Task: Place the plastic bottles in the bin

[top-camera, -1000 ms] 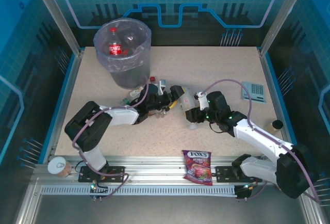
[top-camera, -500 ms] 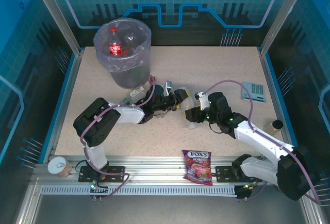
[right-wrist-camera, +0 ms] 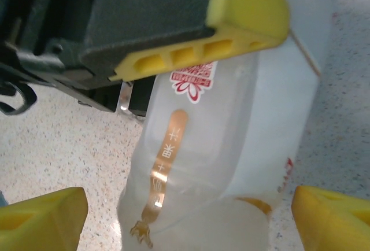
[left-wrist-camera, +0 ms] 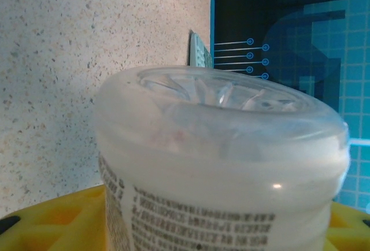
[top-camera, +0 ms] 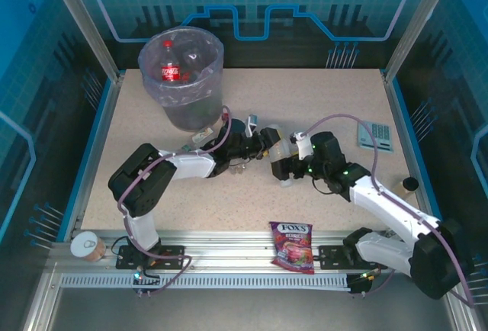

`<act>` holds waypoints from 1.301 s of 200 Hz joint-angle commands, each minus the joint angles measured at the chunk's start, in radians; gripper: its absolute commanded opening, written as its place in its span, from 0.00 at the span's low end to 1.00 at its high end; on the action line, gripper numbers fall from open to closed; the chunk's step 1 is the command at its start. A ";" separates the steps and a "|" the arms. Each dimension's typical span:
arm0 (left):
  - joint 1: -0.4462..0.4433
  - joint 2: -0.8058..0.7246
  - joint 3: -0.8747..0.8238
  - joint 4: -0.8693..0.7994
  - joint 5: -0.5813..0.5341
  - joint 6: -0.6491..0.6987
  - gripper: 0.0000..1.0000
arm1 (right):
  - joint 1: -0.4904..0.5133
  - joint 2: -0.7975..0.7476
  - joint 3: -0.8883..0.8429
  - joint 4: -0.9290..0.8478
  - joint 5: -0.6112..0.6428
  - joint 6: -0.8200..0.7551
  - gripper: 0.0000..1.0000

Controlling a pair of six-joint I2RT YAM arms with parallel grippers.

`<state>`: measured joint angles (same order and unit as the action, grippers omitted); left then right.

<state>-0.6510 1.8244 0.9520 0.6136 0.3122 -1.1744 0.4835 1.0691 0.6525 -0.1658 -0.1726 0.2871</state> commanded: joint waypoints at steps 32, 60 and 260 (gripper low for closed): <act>0.003 -0.149 0.061 -0.223 -0.045 0.184 0.49 | -0.097 -0.112 0.005 -0.138 0.063 0.031 0.92; -0.007 -0.256 0.091 -0.335 -0.038 0.236 0.51 | -0.157 -0.141 -0.014 -0.191 0.100 0.070 0.92; 0.515 -0.136 1.091 -1.052 -0.157 0.867 0.18 | -0.228 -0.188 -0.108 -0.137 -0.024 0.084 0.94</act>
<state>-0.1833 1.6131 1.9381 -0.3500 0.2035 -0.3893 0.2733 0.9264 0.5575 -0.2722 -0.1921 0.3771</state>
